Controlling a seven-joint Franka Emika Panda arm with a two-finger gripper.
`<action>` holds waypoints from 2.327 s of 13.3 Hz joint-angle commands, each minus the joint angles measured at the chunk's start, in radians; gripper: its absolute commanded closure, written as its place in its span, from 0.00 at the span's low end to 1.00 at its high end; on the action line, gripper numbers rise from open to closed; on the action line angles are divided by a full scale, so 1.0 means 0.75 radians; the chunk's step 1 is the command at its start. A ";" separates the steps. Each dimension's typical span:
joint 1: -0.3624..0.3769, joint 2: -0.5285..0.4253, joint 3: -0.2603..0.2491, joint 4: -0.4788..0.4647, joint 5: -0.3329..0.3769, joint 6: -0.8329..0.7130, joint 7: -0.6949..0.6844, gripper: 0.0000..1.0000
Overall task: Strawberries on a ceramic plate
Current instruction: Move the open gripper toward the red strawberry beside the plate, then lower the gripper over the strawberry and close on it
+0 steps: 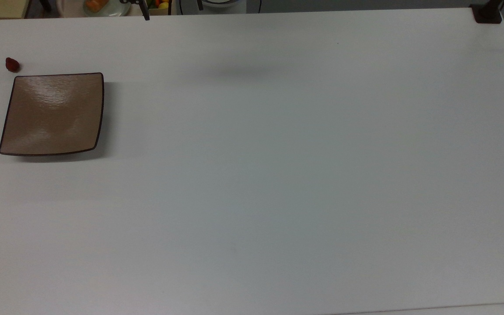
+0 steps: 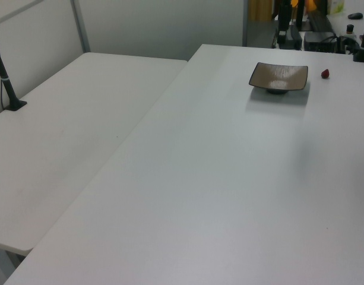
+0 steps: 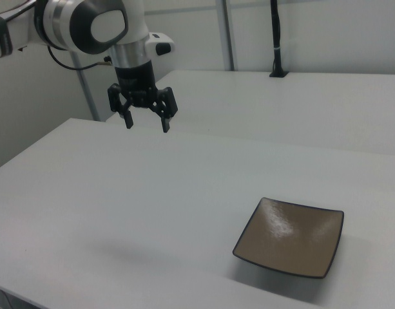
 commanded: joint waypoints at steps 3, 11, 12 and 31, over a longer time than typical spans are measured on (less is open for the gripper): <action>-0.061 -0.010 -0.016 -0.038 -0.013 0.011 -0.421 0.00; -0.094 -0.004 -0.149 -0.040 -0.030 -0.038 -0.722 0.00; -0.106 0.004 -0.161 -0.060 -0.030 -0.020 -0.736 0.00; -0.251 0.245 -0.515 -0.347 -0.148 0.539 -1.423 0.00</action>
